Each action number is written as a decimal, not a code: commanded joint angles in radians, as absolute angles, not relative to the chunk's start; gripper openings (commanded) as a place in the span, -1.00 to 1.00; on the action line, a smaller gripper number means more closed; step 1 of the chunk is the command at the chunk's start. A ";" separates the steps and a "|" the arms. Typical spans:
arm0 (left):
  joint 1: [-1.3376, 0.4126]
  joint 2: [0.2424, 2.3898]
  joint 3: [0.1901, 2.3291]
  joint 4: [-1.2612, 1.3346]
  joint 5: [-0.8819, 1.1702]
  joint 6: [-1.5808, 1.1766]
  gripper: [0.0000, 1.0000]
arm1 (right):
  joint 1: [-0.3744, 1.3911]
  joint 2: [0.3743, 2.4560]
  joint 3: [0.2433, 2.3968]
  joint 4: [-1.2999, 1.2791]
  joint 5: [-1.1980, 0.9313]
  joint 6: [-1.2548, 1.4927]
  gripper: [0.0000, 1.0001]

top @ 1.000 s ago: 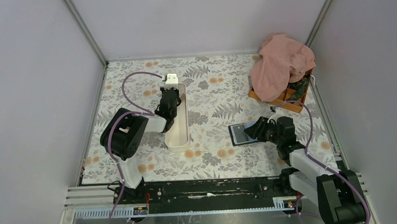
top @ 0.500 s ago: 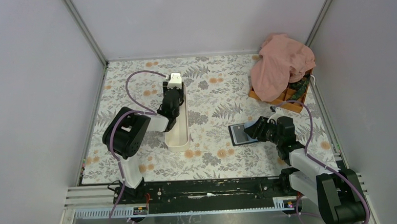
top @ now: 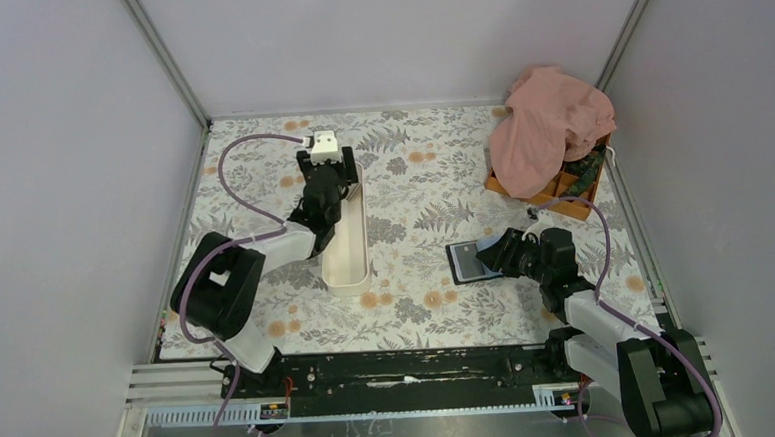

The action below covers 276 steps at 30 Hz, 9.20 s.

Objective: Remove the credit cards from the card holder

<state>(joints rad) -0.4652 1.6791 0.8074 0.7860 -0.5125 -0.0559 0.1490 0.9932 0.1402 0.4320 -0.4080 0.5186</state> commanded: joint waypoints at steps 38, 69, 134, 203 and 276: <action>-0.947 1.874 0.878 0.673 0.126 -0.736 -1.00 | 0.153 1.047 0.194 0.447 -0.378 0.572 -0.91; -0.957 1.992 0.811 0.654 0.173 -0.783 -1.00 | 0.152 1.118 0.178 0.500 -0.363 0.575 -0.36; -0.819 1.842 0.819 0.544 0.273 -0.677 -0.95 | 0.155 1.368 0.255 0.744 -0.591 0.641 0.17; -0.803 1.981 0.866 0.494 0.299 -0.675 -1.00 | 0.286 1.559 0.300 0.880 -0.678 0.650 0.14; -0.787 1.758 0.728 0.537 0.061 -0.894 0.00 | 0.286 1.435 0.317 0.563 -0.461 0.554 -0.04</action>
